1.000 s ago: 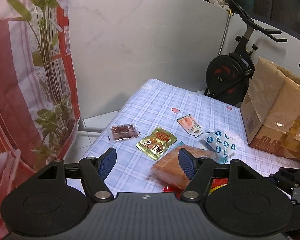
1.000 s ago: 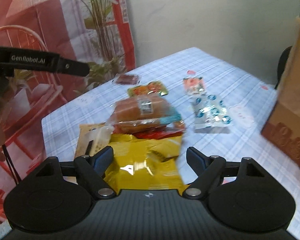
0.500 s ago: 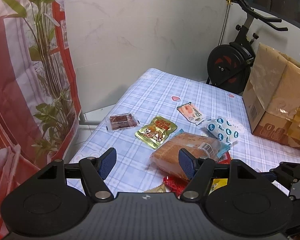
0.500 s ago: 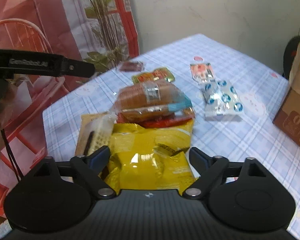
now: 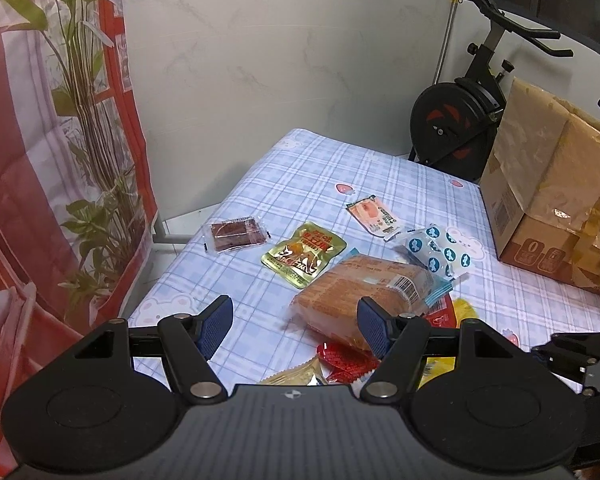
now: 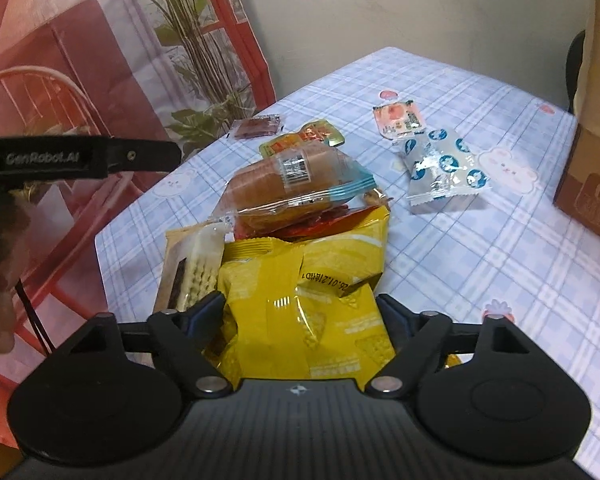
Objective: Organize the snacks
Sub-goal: 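Grasp the yellow chip bag with the right tool, then grasp the wrapped bread loaf with the left tool while the right tool holds the yellow bag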
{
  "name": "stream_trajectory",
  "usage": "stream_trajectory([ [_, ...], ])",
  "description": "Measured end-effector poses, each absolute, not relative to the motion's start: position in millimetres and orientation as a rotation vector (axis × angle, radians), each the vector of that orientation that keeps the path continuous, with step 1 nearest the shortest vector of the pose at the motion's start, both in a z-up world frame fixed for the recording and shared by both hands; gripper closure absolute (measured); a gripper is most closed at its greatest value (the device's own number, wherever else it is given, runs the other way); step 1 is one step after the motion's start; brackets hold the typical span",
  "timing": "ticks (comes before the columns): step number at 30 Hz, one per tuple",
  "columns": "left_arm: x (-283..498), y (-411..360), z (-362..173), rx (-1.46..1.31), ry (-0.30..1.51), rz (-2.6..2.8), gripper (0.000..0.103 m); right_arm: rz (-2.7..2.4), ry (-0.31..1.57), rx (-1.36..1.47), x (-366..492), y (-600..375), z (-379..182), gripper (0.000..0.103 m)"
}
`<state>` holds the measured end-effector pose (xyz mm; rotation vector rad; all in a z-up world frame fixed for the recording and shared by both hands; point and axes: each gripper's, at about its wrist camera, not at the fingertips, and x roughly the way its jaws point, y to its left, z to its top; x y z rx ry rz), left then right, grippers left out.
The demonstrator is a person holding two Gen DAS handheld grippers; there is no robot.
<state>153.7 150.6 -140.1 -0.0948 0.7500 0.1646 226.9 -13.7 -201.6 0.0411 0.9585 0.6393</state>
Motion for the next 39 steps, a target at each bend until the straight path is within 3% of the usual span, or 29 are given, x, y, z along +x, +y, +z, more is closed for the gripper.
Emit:
stream_trajectory([
  [12, 159, 151, -142, -0.14, 0.768, 0.166, 0.023, 0.505, 0.868, 0.11, 214, -72, -180, 0.032],
  [26, 170, 149, -156, -0.213, 0.822, 0.165, 0.023, 0.19, 0.817, 0.185, 217, -162, -186, 0.033],
  [39, 167, 174, -159, -0.277, 0.836, 0.231, 0.023, 0.142, 0.833, 0.173, 209, -185, -206, 0.033],
])
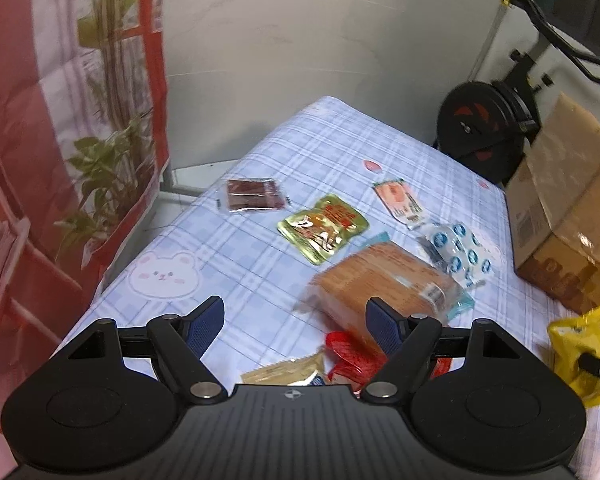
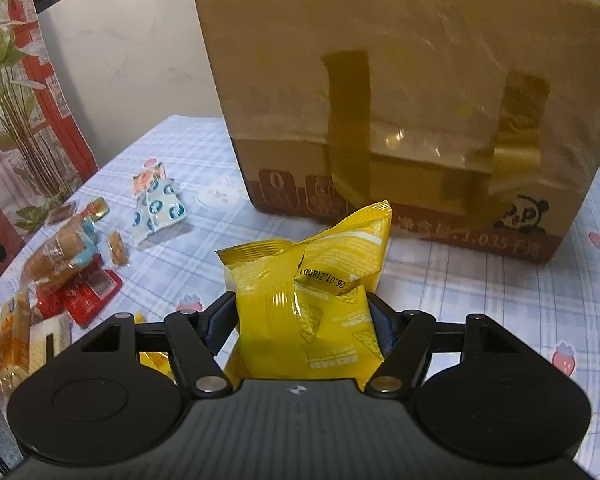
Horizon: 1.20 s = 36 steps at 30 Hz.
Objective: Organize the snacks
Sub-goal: 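Grasp the wrapped bread loaf with the left tool while the right tool holds the yellow bag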
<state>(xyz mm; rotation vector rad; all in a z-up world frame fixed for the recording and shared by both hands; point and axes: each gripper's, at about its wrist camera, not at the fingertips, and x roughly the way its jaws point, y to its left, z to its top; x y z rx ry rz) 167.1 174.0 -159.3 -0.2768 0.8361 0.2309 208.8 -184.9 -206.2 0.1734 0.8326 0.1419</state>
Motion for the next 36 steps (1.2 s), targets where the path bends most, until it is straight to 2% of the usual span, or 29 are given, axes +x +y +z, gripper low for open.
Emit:
stream_trajectory([
  [10, 203, 157, -167, -0.379, 0.855, 0.22, 0.023, 0.148, 0.822, 0.175, 208, -185, -207, 0.033],
  [17, 237, 161, -197, -0.68, 0.945, 0.325, 0.023, 0.159, 0.827, 0.17, 206, -186, -209, 0.034],
  [33, 257, 136, -210, -0.568, 0.923, 0.317, 0.012, 0.168, 0.822, 0.176, 203, -189, -211, 0.034],
  [36, 258, 134, -211, -0.55, 0.918, 0.309, 0.015, 0.168, 0.823, 0.176, 203, -189, -211, 0.034],
])
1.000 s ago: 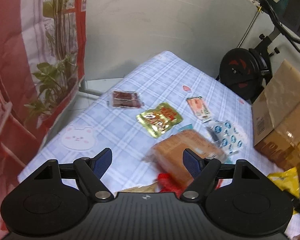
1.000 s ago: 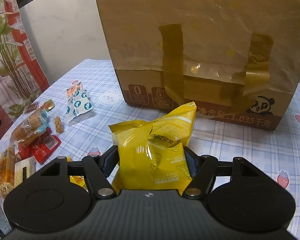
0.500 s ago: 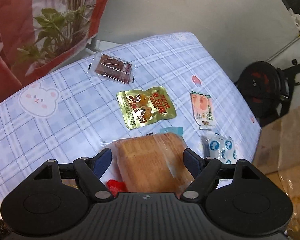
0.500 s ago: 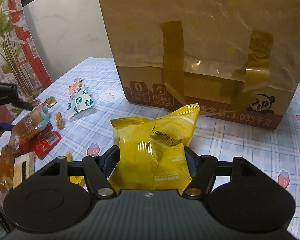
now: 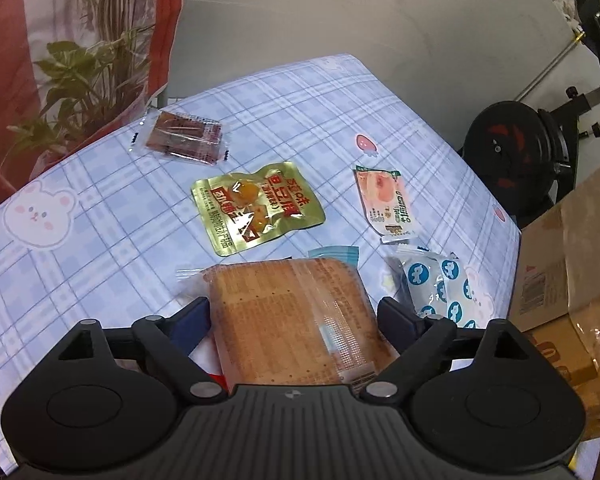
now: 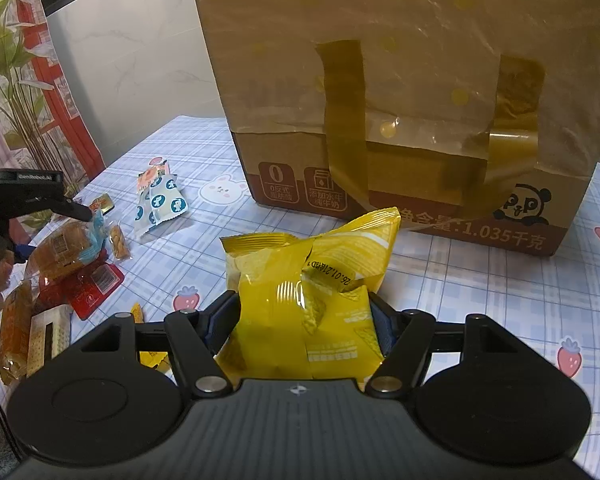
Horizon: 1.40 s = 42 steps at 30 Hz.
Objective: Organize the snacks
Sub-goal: 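Grasp the wrapped bread loaf with the left tool while the right tool holds the yellow bag, then carry the bread and yellow bag over the box with both tools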
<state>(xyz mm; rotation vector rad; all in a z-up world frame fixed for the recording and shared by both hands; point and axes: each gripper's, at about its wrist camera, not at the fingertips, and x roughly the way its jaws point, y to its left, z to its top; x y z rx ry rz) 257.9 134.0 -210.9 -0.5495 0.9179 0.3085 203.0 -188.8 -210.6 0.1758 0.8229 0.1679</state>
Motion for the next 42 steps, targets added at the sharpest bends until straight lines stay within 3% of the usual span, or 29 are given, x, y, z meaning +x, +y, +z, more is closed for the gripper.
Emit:
stream_trajectory([
  [8, 244, 128, -201, -0.458, 0.88, 0.252, 0.021, 0.166, 0.826, 0.186, 202, -190, -210, 0.034],
  [24, 208, 90, -138, -0.335, 0.719, 0.115, 0.022, 0.159, 0.738, 0.219, 181, -205, -179, 0.035],
  [42, 250, -37, 0, -0.188, 0.483, -0.258, 0.021, 0.159, 0.408, 0.229, 191, -258, -40, 0.035],
])
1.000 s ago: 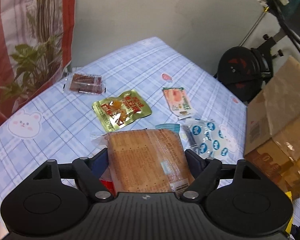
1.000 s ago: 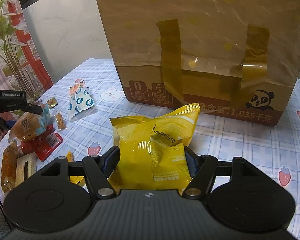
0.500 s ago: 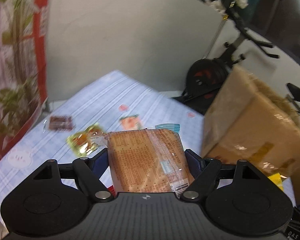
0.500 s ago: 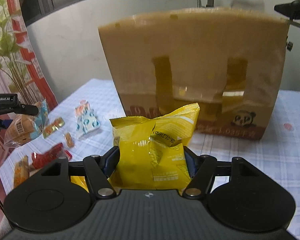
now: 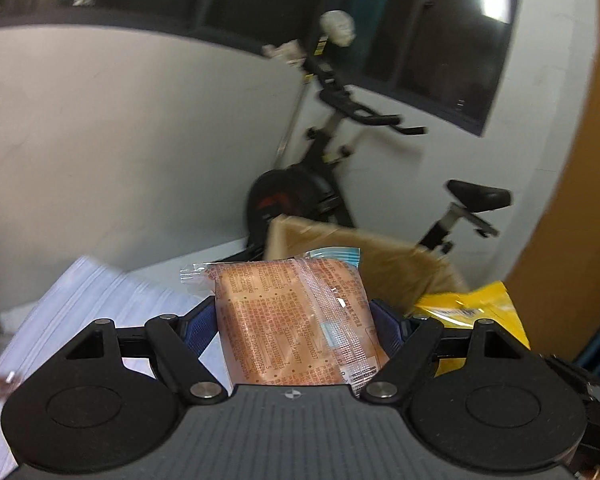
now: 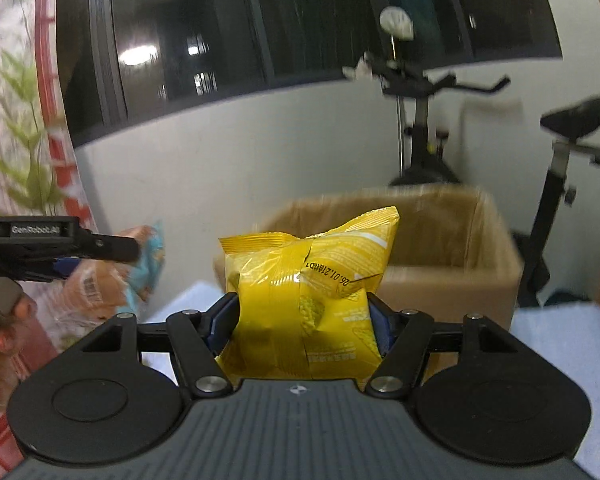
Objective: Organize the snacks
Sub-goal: 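Carry the bread and yellow bag over the box with both tools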
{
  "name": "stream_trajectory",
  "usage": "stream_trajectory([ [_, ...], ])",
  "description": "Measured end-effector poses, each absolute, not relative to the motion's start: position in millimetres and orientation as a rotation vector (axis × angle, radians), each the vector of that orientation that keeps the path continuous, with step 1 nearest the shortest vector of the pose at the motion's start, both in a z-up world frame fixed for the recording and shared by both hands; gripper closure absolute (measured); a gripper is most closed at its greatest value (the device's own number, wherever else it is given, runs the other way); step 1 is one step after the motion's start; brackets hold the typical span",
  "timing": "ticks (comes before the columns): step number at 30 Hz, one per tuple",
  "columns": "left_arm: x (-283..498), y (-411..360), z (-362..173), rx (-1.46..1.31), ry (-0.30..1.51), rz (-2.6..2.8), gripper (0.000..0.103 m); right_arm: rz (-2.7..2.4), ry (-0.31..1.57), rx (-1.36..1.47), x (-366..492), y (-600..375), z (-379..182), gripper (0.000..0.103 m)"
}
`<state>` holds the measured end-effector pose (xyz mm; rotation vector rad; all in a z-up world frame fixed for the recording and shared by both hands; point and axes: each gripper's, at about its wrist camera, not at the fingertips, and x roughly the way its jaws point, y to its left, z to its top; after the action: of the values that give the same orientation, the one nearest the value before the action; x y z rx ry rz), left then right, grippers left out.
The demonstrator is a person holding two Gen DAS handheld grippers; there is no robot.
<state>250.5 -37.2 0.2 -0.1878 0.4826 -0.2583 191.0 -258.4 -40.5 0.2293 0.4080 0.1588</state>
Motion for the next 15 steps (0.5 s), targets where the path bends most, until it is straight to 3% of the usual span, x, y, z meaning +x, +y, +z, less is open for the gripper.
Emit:
stream_trajectory([
  [6, 314, -85, 17, -0.172, 0.495, -0.337, 0.021, 0.102, 0.36, 0.187, 243, -301, -14, 0.035],
  [15, 389, -126, -4, -0.042, 0.564, -0.331, 0.021, 0.101, 0.472, 0.1, 327, -338, -37, 0.035],
])
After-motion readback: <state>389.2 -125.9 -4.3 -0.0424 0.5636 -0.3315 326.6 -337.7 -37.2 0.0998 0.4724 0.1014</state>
